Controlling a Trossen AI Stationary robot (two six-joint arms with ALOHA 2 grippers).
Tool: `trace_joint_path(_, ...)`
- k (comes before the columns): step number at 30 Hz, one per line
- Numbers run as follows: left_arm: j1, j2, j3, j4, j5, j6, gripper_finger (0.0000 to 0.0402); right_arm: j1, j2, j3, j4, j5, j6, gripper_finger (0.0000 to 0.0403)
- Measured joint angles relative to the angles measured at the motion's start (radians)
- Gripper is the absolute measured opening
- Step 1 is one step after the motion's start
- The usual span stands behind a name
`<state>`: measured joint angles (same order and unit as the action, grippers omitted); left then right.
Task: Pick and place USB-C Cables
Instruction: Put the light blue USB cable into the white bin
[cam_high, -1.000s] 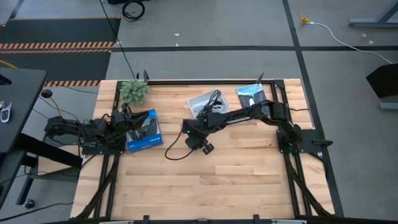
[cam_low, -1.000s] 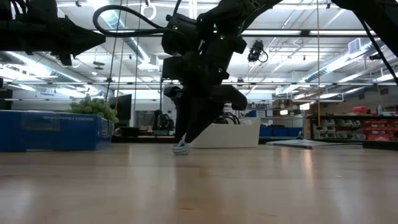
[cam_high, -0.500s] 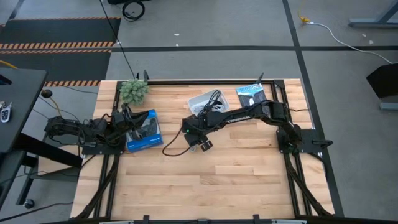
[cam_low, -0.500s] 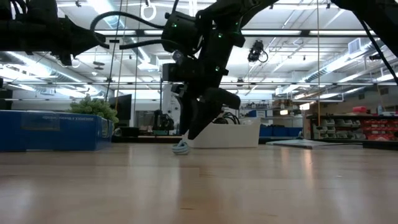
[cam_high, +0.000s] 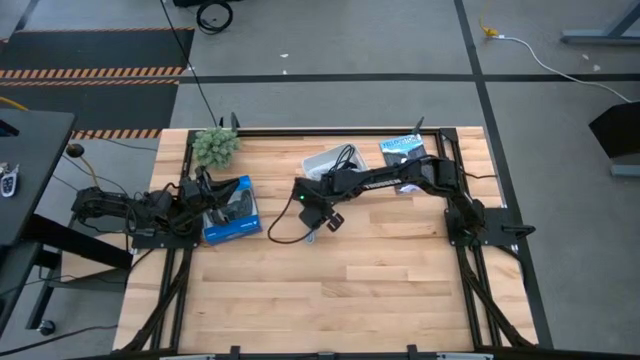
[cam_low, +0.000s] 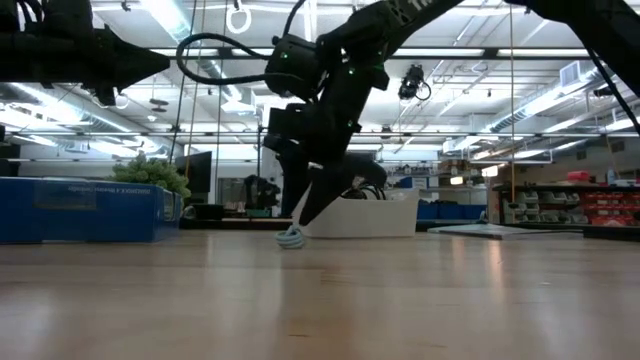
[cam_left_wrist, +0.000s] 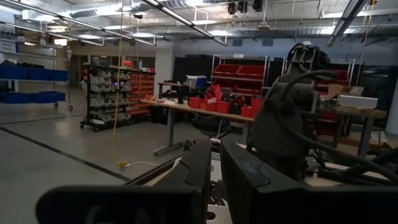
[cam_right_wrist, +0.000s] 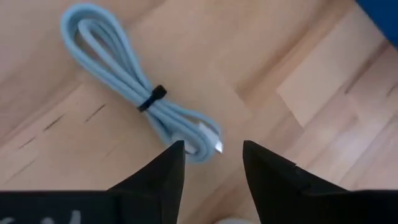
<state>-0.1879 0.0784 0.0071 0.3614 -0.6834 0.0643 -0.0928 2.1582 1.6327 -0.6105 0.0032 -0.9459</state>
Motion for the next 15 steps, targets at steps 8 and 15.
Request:
trace_joint_path(8, 0.000, 0.000, 0.000, 0.000, 0.000, 0.000, 0.0043, -0.006, 0.000, -0.072, 0.053, -0.048, -0.044, 0.0152)
trace_joint_path(15, 0.000, 0.000, 0.000, 0.000, 0.000, 0.000, 0.0043, -0.006, -0.003, -0.093, 0.064, -0.050, -0.019, 0.0082)
